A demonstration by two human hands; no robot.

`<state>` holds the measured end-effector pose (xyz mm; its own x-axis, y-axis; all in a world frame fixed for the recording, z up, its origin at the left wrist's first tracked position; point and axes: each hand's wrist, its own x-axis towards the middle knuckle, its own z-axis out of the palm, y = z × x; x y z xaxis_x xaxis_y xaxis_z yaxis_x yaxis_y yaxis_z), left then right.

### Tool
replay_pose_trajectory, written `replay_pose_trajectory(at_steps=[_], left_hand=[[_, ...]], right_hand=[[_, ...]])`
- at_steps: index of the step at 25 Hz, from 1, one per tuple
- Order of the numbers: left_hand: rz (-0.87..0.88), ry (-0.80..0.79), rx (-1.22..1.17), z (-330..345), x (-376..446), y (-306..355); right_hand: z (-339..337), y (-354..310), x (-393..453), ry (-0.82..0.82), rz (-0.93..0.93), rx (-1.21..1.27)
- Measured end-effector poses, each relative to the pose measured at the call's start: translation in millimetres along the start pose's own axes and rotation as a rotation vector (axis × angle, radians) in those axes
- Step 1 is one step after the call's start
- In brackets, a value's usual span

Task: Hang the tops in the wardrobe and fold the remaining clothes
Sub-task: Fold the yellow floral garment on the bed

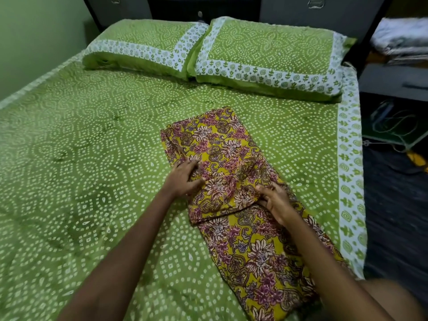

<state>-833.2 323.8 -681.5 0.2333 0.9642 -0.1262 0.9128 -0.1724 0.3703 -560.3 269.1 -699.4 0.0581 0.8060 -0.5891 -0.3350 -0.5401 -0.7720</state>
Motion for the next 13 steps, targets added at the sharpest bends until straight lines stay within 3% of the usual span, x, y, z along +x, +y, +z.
replay_pose_trajectory(at_steps=[3, 6, 10, 13], left_hand=[[0.051, -0.049, 0.121, 1.8, 16.7, -15.4], [0.0, -0.009, -0.034, 7.7, 9.8, -34.6], [-0.169, 0.184, -0.237, 22.6, -4.8, -51.9], [-0.258, 0.243, -0.203, 31.0, -2.8, -44.1]], right_hand=[[1.1, 6.8, 0.4, 0.098, -0.07, -0.154], [8.0, 9.0, 5.6, 0.227, -0.17, -0.33], [8.1, 11.3, 7.2, 0.305, -0.256, -0.382], [3.7, 15.1, 5.7, 0.391, -0.321, -0.473]])
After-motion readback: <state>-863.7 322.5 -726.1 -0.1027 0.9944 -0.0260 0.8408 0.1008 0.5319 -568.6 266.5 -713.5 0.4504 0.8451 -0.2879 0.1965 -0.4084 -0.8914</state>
